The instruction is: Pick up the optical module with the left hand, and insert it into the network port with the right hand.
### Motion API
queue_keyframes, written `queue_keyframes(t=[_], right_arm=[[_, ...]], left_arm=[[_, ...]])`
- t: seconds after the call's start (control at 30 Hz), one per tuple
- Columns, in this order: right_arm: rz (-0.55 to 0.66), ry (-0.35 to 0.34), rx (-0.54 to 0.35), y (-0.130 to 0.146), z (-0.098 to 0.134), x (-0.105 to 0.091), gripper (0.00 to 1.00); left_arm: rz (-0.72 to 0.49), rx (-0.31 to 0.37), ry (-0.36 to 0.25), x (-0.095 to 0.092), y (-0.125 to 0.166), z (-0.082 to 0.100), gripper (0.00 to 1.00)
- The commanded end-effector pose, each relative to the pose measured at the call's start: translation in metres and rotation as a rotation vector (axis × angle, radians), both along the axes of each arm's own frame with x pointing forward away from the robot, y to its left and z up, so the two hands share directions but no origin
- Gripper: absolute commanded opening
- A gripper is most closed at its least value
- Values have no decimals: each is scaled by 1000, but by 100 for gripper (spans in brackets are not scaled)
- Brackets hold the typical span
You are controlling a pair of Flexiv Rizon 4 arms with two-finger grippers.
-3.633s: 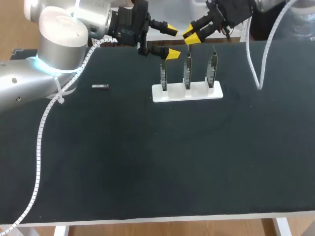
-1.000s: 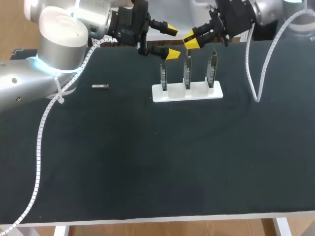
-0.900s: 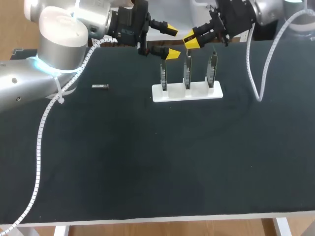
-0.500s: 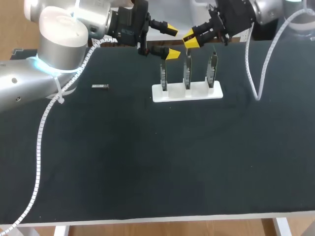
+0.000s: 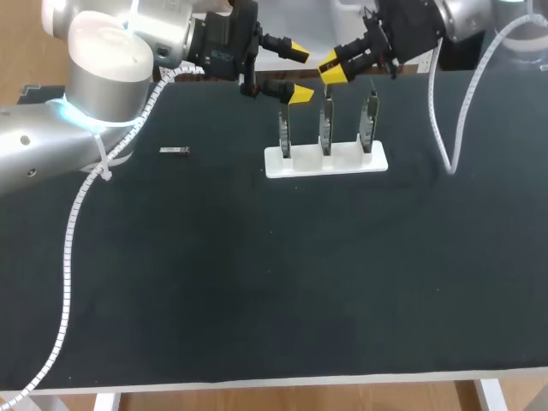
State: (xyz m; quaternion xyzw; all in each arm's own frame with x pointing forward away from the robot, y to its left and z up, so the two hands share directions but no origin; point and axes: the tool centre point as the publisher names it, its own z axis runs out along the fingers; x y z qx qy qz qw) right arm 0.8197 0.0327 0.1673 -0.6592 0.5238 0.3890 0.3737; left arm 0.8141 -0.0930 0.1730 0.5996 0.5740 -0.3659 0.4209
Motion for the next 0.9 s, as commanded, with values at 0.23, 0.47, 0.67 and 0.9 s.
queue_keyframes(t=[0.23, 0.47, 0.67, 0.9], right_arm=[[-1, 5, -1, 0, -2, 0, 0], [-1, 10, -2, 0, -4, -2, 0], [-2, 15, 0, 0, -4, -4, 0], [-5, 12, 0, -1, -3, -6, 0]], left_arm=[[-3, 4, 3, 2, -1, 1, 100], [-3, 4, 3, 2, -1, 1, 100], [-3, 4, 3, 2, -1, 1, 100], [-3, 4, 3, 2, -1, 1, 100]])
